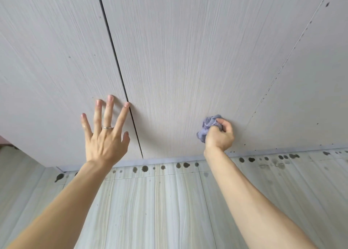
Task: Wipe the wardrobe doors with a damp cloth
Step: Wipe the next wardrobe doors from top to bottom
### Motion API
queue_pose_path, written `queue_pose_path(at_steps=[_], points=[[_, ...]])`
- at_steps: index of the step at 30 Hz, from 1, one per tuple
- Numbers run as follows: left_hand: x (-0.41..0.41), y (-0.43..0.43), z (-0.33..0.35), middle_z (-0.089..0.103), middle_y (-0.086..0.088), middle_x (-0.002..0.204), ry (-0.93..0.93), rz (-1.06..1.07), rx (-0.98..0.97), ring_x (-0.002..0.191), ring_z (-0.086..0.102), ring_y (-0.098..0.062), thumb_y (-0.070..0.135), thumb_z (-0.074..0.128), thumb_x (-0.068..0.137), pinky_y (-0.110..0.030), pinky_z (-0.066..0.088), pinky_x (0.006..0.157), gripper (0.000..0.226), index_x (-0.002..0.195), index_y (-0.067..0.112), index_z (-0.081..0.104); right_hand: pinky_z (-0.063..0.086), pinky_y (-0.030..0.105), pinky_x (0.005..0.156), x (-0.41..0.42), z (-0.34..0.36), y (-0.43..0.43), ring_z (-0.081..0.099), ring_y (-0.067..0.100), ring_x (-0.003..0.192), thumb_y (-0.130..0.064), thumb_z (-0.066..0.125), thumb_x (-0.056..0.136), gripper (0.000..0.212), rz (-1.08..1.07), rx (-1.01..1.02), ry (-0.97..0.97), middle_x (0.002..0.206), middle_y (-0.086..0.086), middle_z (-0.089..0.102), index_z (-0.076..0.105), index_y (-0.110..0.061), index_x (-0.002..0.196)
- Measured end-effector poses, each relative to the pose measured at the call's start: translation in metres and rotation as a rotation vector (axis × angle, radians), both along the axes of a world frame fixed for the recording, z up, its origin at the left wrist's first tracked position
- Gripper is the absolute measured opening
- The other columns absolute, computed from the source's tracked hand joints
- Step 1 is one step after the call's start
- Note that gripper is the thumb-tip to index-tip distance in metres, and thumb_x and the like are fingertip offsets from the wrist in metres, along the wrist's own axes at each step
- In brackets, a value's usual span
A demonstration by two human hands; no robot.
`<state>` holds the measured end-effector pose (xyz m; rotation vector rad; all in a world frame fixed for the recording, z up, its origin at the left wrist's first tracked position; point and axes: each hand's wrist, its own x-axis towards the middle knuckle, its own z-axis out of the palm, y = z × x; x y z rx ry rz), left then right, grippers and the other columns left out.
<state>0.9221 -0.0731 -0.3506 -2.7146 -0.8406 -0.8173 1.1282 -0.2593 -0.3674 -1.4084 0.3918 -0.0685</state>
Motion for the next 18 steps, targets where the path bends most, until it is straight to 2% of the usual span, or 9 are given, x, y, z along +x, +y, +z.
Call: queue_pose_path(at_steps=[2,3,5,7,8,10,14,16,18], points=[[0.002,0.0,-0.002,-0.015,0.0,0.169,-0.002,-0.003,-0.009,0.155,-0.011,-0.029,0.025,0.079,0.081,-0.069,0.001,0.116,0.108,0.162,0.033,0.008,0.059,0.033,0.077,-0.014,0.01,0.009,0.067,0.021,0.085,0.001,0.056,0.07,0.037,0.049,-0.162,-0.27,0.102,-0.008,0.059,0.07,-0.032,0.078],[0.004,0.001,-0.003,-0.015,0.0,0.169,-0.009,0.0,-0.016,0.155,-0.012,-0.029,0.025,0.079,0.081,-0.069,0.002,0.116,0.108,0.162,0.033,0.008,0.055,0.028,0.083,-0.024,0.014,0.017,0.064,0.019,0.09,0.004,0.059,0.071,0.037,0.104,-0.263,-0.45,0.102,-0.012,0.052,0.073,-0.029,0.083],[0.005,0.0,-0.005,-0.015,0.0,0.169,-0.014,-0.001,-0.02,0.155,-0.012,-0.029,0.024,0.079,0.081,-0.07,0.002,0.117,0.108,0.162,0.033,0.008,0.047,0.017,0.084,-0.039,0.015,0.034,0.058,0.018,0.096,0.008,0.062,0.075,0.036,0.212,-0.41,-0.748,0.104,-0.008,0.047,0.077,-0.02,0.091],[0.003,0.004,-0.007,-0.015,0.001,0.169,-0.018,-0.008,-0.009,0.156,-0.011,-0.027,0.022,0.079,0.08,-0.069,0.002,0.117,0.109,0.162,0.032,0.007,0.048,0.025,0.084,-0.048,0.018,0.046,0.055,0.024,0.096,0.009,0.061,0.078,0.038,0.276,-0.502,-0.909,0.107,-0.006,0.045,0.078,-0.021,0.095],[0.001,0.007,-0.008,-0.014,0.002,0.169,-0.023,-0.013,0.002,0.156,-0.01,-0.026,0.02,0.079,0.08,-0.069,0.003,0.118,0.11,0.162,0.031,0.007,0.049,0.031,0.084,-0.05,0.016,0.05,0.054,0.026,0.095,0.009,0.06,0.079,0.039,0.287,-0.54,-0.962,0.108,-0.004,0.046,0.077,-0.021,0.097],[-0.002,0.014,-0.01,-0.01,0.004,0.17,-0.038,-0.022,0.032,0.156,-0.007,-0.024,0.016,0.08,0.078,-0.068,0.003,0.118,0.112,0.162,0.029,0.007,0.049,0.033,0.081,-0.051,0.002,0.048,0.052,0.028,0.094,0.006,0.062,0.081,0.037,0.341,-0.657,-1.061,0.109,0.0,0.05,0.077,-0.022,0.1],[-0.005,0.016,-0.014,-0.004,0.002,0.17,-0.04,-0.03,0.066,0.156,-0.005,-0.021,0.011,0.08,0.074,-0.067,0.003,0.119,0.112,0.162,0.025,0.012,0.054,0.041,0.057,-0.044,-0.038,0.026,0.046,0.026,0.096,0.006,0.068,0.077,0.04,0.612,-0.992,-1.127,0.109,-0.005,0.048,0.076,-0.027,0.098],[-0.009,0.019,-0.016,-0.002,0.002,0.17,-0.037,-0.022,0.084,0.157,-0.003,-0.02,0.008,0.079,0.072,-0.066,0.005,0.119,0.112,0.162,0.024,0.014,0.054,0.043,0.056,-0.047,-0.04,0.027,0.047,0.026,0.093,0.007,0.068,0.076,0.04,0.604,-0.976,-1.086,0.107,-0.004,0.051,0.077,-0.026,0.096],[-0.013,0.024,-0.018,0.0,0.002,0.17,-0.027,-0.029,0.117,0.157,0.0,-0.02,0.005,0.079,0.07,-0.067,0.007,0.119,0.114,0.162,0.024,0.015,0.053,0.04,0.064,-0.054,-0.017,0.038,0.05,0.026,0.091,0.004,0.064,0.079,0.037,0.523,-0.864,-1.09,0.106,-0.001,0.055,0.078,-0.025,0.097]])
